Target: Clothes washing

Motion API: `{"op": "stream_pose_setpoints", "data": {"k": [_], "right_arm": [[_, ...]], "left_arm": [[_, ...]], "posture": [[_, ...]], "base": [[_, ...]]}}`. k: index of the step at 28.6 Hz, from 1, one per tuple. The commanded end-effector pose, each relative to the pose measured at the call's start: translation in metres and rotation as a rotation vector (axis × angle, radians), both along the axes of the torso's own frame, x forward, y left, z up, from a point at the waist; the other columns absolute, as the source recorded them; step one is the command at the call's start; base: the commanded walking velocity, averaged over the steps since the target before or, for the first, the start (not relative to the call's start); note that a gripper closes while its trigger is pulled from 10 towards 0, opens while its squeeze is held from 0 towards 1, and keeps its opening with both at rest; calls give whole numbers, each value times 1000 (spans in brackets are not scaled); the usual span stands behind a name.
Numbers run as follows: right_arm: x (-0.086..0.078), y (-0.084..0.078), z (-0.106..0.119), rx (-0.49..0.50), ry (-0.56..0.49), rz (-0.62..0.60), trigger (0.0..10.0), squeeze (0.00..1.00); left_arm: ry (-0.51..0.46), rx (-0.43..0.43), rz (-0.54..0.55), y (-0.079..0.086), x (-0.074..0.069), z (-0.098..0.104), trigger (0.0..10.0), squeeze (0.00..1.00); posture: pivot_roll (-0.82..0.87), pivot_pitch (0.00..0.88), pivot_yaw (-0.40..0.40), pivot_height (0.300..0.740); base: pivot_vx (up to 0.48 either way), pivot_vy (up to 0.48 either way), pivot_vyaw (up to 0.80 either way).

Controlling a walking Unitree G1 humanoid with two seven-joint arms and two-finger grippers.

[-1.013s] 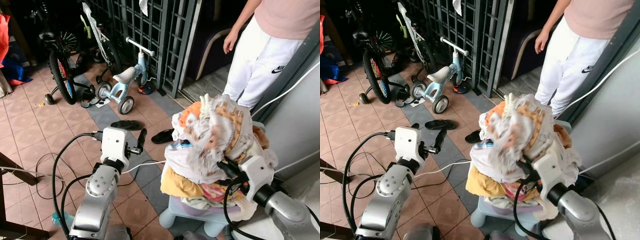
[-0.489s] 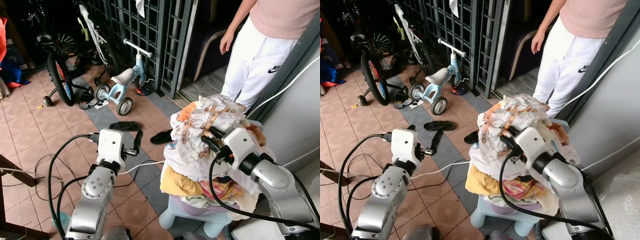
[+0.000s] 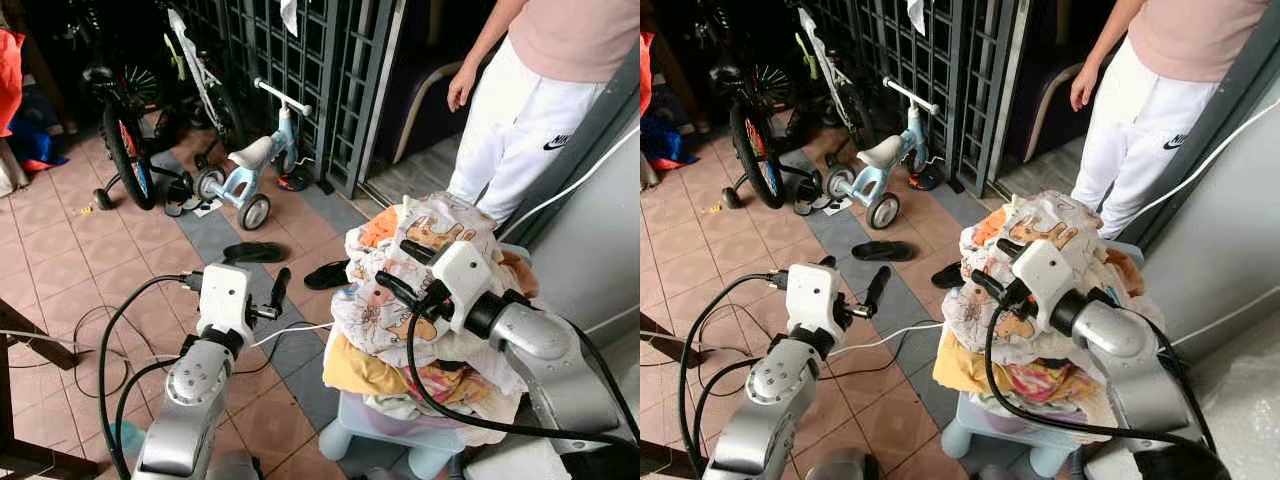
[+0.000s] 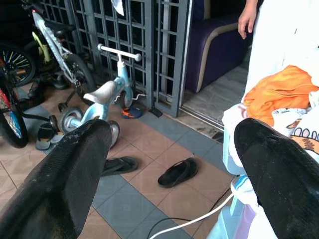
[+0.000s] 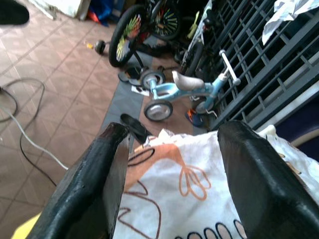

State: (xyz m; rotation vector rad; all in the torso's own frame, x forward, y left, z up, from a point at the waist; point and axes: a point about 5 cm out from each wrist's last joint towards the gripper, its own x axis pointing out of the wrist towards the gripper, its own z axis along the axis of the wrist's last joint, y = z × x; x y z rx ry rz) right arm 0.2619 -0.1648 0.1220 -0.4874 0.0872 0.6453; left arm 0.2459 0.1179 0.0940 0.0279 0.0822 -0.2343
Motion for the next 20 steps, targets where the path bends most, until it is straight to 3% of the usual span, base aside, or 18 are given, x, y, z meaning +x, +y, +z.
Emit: {"op": "stream_pose_setpoints", "data": {"k": [1, 2, 3, 5, 6, 7, 8, 20], "right_arm": [[-1, 4, -4, -56, -13, 21, 10000, 1000], [-4, 7, -11, -82, 8, 52, 10000, 1000], [-11, 4, -30, -120, 98, 56, 10000, 1000], [-13, 2, -38, -134, 136, 51, 10000, 1000], [-17, -1, -47, -168, 170, 56, 9647, 271], [-17, -1, -47, -168, 170, 56, 9647, 271], [-18, -4, -53, -181, 197, 44, 235, 0], [4, -18, -51, -204, 82, -167, 0, 0]], "left_arm": [[-4, 2, -3, 0, 1, 2, 10000, 0], [-2, 4, -2, 0, 0, 2, 10000, 0], [-1, 6, 3, 2, -1, 2, 10000, 0], [-2, 6, 5, 3, -1, 2, 10000, 0], [-3, 8, 6, 4, -1, 3, 10000, 0], [-3, 8, 6, 4, -1, 3, 10000, 0], [-4, 11, 8, 5, -1, 3, 10000, 0], [-12, 18, -1, 5, 2, 6, 10000, 0]], "posture": [[38, 0, -36, 740], [42, 0, -36, 740], [51, 0, -39, 740], [53, 0, -38, 740], [55, 0, -37, 740], [55, 0, -37, 740], [55, 0, -35, 740], [57, 0, -22, 740]], "base": [[0, 0, 0], [0, 0, 0], [0, 0, 0], [0, 0, 0], [0, 0, 0], [0, 0, 0], [0, 0, 0], [0, 0, 0]]}}
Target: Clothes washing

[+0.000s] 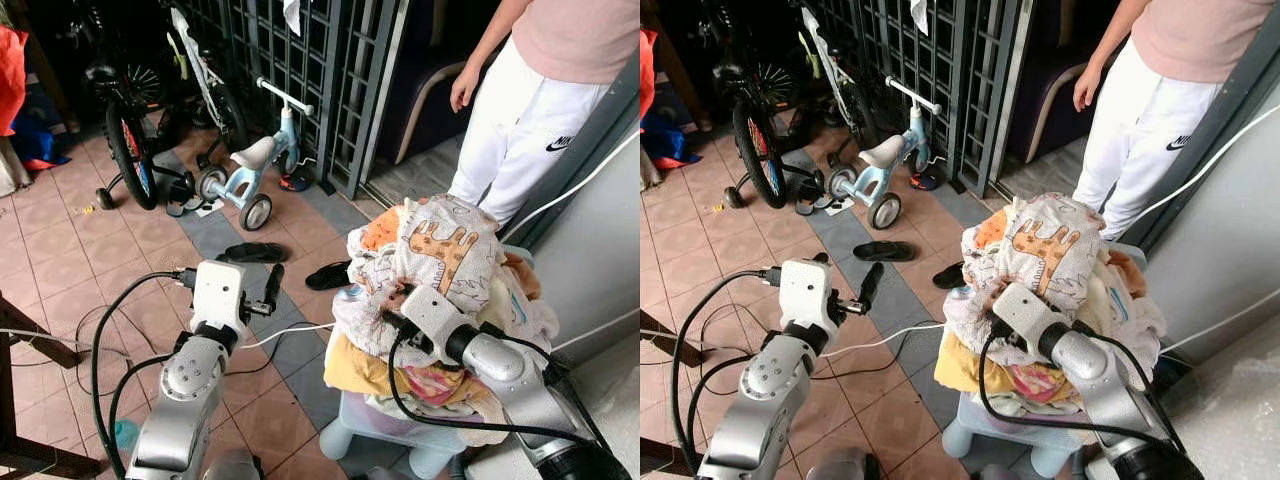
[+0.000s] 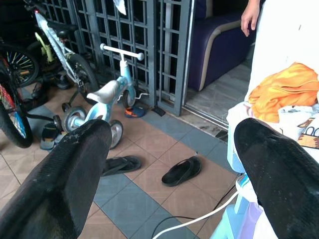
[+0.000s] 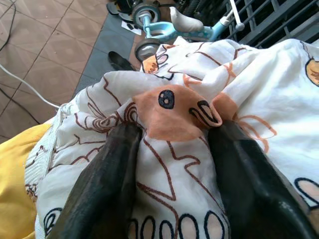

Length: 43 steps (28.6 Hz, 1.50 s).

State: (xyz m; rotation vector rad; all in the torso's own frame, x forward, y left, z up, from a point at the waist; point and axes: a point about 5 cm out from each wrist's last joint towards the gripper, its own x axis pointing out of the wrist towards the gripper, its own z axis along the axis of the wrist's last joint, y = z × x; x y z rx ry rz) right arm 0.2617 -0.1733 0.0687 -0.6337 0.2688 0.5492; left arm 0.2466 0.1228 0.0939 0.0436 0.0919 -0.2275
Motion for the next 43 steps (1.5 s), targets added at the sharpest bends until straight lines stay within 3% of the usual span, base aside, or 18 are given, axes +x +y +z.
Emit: {"op": "stream_pose_setpoints", "data": {"k": [1, 5, 11, 12, 13, 16, 19, 21, 23, 26, 29, 32, 33, 42, 43], "right_arm": [[4, -10, 2, -8, -22, -60, 0, 0], [4, -10, 1, 0, -25, -69, 0, 0], [9, -10, 7, 115, -55, -161, 0, 0], [12, -9, 12, 197, -64, -209, 0, 0], [12, -9, 12, 197, -64, -209, 0, 0], [20, -7, 27, 357, -111, -284, 0, 0], [23, 1, 42, 525, -139, -277, 0, 0], [25, 7, 53, 700, -111, -296, 0, 0], [26, 14, 65, 795, -114, -261, 0, 0], [30, 18, 76, 886, -105, -242, 0, 0], [40, 12, 94, 953, -151, -286, 0, 0], [45, 7, 105, 879, -233, -294, 0, 0], [47, 1, 107, 809, -290, -331, 0, 0], [43, -10, 102, 666, -378, -430, 0, 0], [43, -10, 100, 638, -372, -430, 2627, 0]], "left_arm": [[-20, 2, -5, 1, 1, 6, 10000, 0], [-18, 2, 0, 2, 0, 6, 10000, 0], [-16, -3, 7, 0, -2, 5, 10000, 0], [-15, -4, 8, 0, -3, 4, 10000, 0], [-15, -4, 8, 0, -3, 4, 10000, 0], [-17, -6, 14, 1, -2, 5, 10000, 0], [-20, -6, 16, 1, -2, 4, 10000, 0], [-21, -8, 15, 0, -1, 4, 10000, 0], [-25, -10, 11, -1, 1, 5, 10000, 0], [-31, -12, 5, -3, 5, 6, 10000, 0], [-36, -1, 8, -4, 10, 7, 10000, 0], [-32, 20, 45, -3, 14, 6, 10000, 0], [-36, 28, 59, -2, 16, 5, 10000, 0], [-60, 60, 74, -2, 22, 4, 10000, 0], [-60, 59, 75, -2, 22, 4, 10000, 0]], "posture": [[57, 0, -22, 740], [56, 0, -29, 740], [51, 0, -36, 740], [52, 0, -38, 740], [52, 0, -38, 740], [50, 0, -39, 740], [47, 0, -37, 740], [43, 0, -32, 740], [39, 0, -27, 740], [33, 0, -22, 740], [27, 0, -14, 740], [24, 0, -11, 740], [22, 0, -10, 740], [4, 0, -3, 740], [2, 0, -3, 740]], "base": [[0, 0, 0], [0, 0, 0], [0, 0, 0], [0, 0, 0], [0, 0, 0], [0, 0, 0], [0, 0, 0], [0, 0, 0], [0, 0, 0], [0, 0, 0], [0, 0, 0], [0, 0, 0], [0, 0, 0], [0, 0, 0], [0, 0, 0]]}}
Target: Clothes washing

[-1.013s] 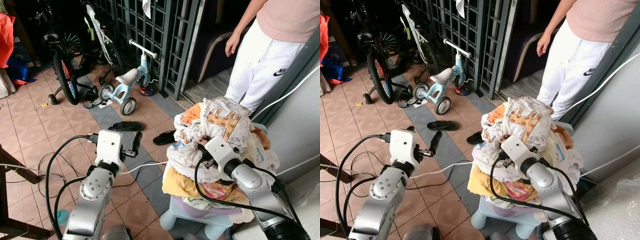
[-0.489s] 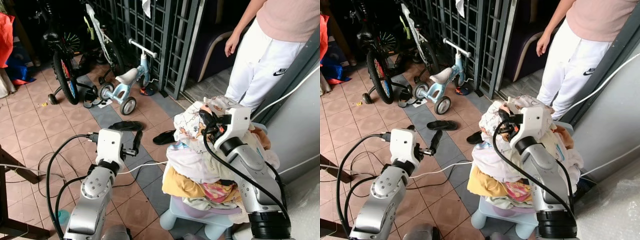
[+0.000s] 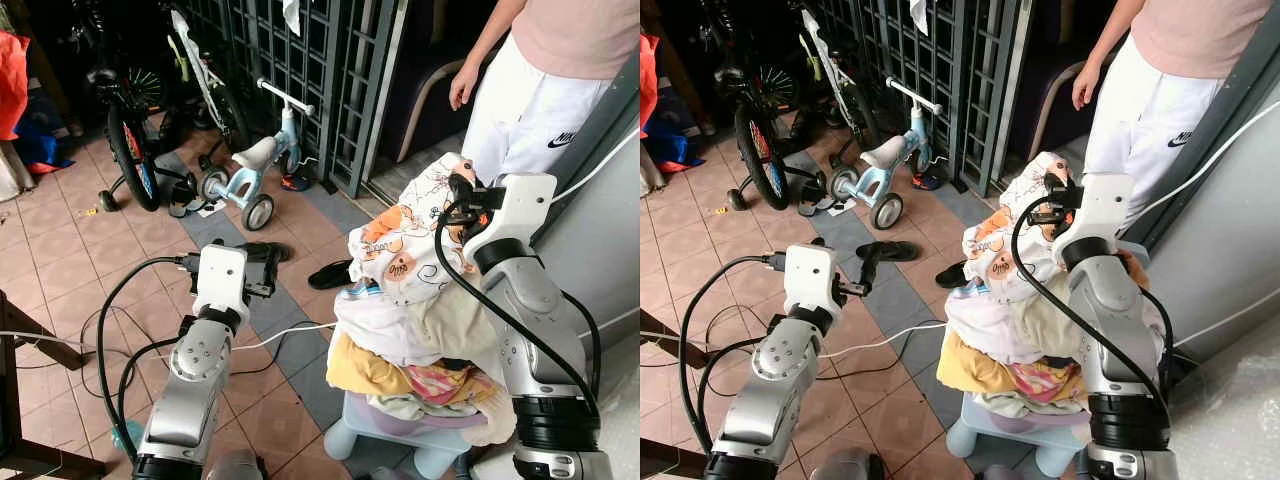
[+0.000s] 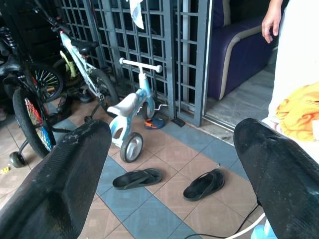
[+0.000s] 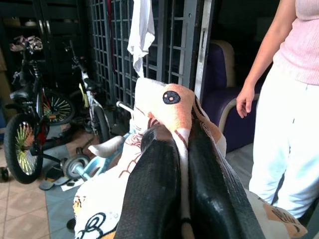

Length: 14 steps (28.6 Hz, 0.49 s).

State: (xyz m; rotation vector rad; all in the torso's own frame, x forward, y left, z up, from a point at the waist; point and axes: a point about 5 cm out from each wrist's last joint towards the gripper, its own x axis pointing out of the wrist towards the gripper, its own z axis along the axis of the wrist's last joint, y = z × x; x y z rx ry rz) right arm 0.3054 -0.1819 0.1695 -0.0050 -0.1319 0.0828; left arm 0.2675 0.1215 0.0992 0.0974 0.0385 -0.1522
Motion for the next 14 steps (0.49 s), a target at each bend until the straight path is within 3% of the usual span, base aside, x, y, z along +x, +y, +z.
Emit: {"op": "stream_pose_setpoints", "data": {"k": [1, 2, 14], "right_arm": [[0, 0, -2, -42, 11, -8, 8627, 0], [-1, -3, -4, -37, 21, -33, 10000, 0], [-1, -4, -12, -69, 36, -51, 10000, 0]], "left_arm": [[0, 10, 7, 0, 2, -1, 10000, 0], [-2, 12, 9, -1, 2, -2, 10000, 0], [1, 13, 29, 0, 2, -5, 10000, 0]], "posture": [[0, 0, -1, 740], [-2, 0, -1, 740], [1, 0, -7, 740]], "base": [[0, 0, -581], [0, 0, -750], [0, -43, -722]]}}
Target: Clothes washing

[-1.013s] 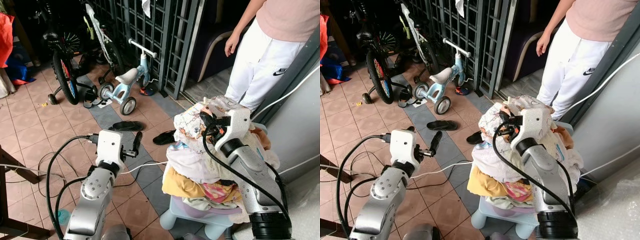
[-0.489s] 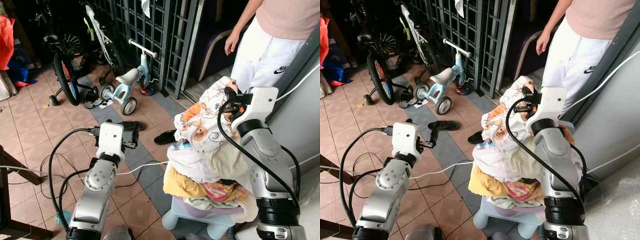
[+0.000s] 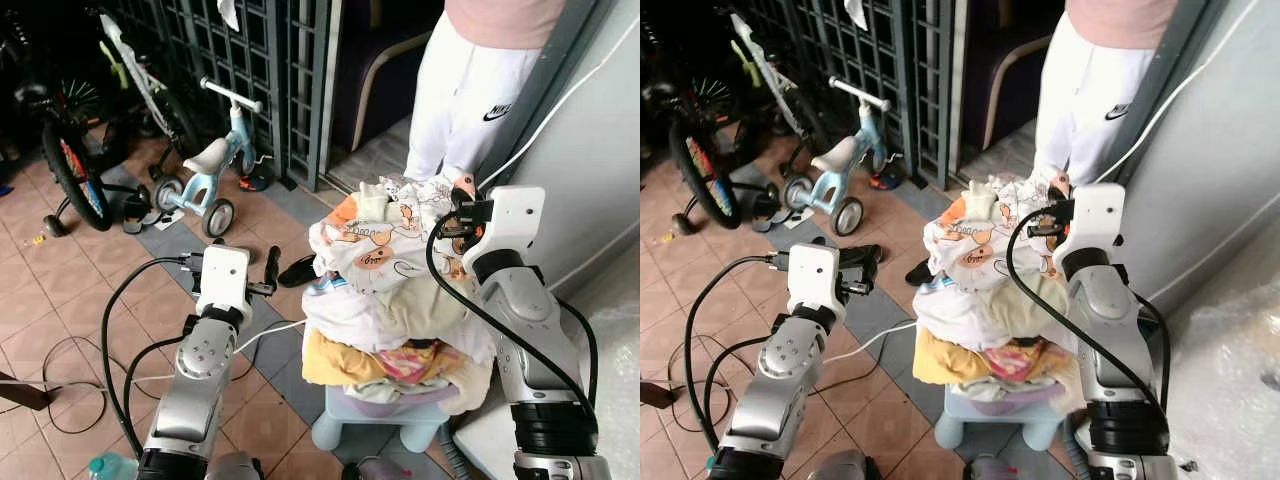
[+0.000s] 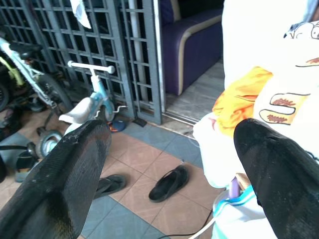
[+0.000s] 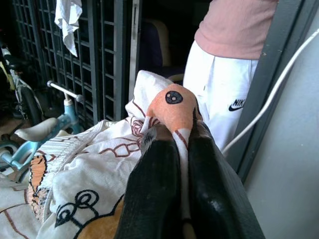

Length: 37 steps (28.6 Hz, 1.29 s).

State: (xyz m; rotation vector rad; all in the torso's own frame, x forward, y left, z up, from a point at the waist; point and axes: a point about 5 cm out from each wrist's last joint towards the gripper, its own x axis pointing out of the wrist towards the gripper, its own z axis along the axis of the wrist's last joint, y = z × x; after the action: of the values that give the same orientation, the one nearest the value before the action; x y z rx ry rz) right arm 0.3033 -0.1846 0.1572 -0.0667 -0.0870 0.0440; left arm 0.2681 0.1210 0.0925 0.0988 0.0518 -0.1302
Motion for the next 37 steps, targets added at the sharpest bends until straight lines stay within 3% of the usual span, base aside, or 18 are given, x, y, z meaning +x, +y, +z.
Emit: {"op": "stream_pose_setpoints", "data": {"k": [1, 29, 37], "right_arm": [[1, -1, 0, -9, -6, -4, 10000, 0], [2, 5, -6, -19, 13, 23, 10000, 0], [2, 5, -7, -21, 11, 29, 10000, 0]], "left_arm": [[-10, 10, 7, 0, 1, 2, 10000, 0], [4, 13, 13, 1, -4, -1, 10000, 0], [2, 1, 11, 1, -5, -1, 10000, 0]], "posture": [[3, 0, -8, 740], [14, 0, -9, 740], [14, 0, -10, 740]], "base": [[0, 0, -613], [-28, -226, -22], [-94, -111, -790]]}}
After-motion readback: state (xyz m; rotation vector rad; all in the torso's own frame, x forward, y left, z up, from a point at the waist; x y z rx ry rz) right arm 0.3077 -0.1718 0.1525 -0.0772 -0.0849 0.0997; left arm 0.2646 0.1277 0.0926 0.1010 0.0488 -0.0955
